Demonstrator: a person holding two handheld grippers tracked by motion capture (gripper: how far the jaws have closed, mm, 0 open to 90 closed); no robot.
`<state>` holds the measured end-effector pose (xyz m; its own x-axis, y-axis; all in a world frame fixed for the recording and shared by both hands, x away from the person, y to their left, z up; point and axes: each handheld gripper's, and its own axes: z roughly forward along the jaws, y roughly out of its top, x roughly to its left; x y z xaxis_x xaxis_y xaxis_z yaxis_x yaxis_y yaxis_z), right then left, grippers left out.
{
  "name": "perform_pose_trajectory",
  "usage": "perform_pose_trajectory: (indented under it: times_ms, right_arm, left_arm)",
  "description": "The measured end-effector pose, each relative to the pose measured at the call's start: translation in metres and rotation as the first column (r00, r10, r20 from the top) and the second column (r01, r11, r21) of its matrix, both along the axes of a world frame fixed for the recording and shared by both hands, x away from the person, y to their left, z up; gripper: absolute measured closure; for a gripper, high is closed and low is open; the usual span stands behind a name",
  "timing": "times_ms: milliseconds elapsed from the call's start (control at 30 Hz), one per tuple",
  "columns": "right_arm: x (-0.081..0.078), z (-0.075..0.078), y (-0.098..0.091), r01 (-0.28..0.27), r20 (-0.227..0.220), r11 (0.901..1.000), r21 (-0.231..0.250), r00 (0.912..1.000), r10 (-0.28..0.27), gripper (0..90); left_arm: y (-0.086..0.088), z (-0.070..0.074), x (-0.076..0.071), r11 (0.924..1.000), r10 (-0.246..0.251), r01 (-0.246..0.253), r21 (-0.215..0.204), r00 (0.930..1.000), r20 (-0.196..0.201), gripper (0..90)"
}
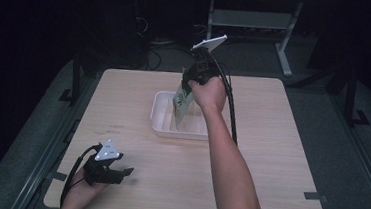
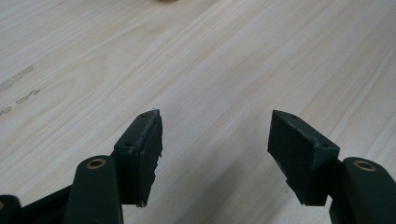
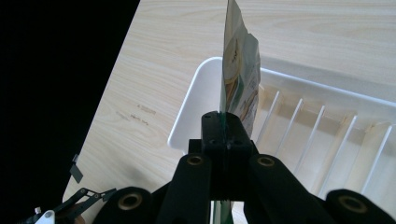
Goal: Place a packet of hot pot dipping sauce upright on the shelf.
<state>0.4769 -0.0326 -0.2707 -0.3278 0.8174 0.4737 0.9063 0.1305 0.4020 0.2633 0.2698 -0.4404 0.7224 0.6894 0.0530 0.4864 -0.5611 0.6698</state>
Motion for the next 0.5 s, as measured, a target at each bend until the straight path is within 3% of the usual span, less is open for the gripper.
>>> perform_pose_trajectory:
  times_ms: [500]
  right_arm:
    - [0.0002,-0.0004,-0.0034,0.020,0.010,0.9998,-0.008,0.9998,-0.020,89.2]
  left_arm:
    - [-0.0005,-0.0001,-0.0001,1.0000,-0.002,0.002,0.001,1.0000,-0.002,34.7]
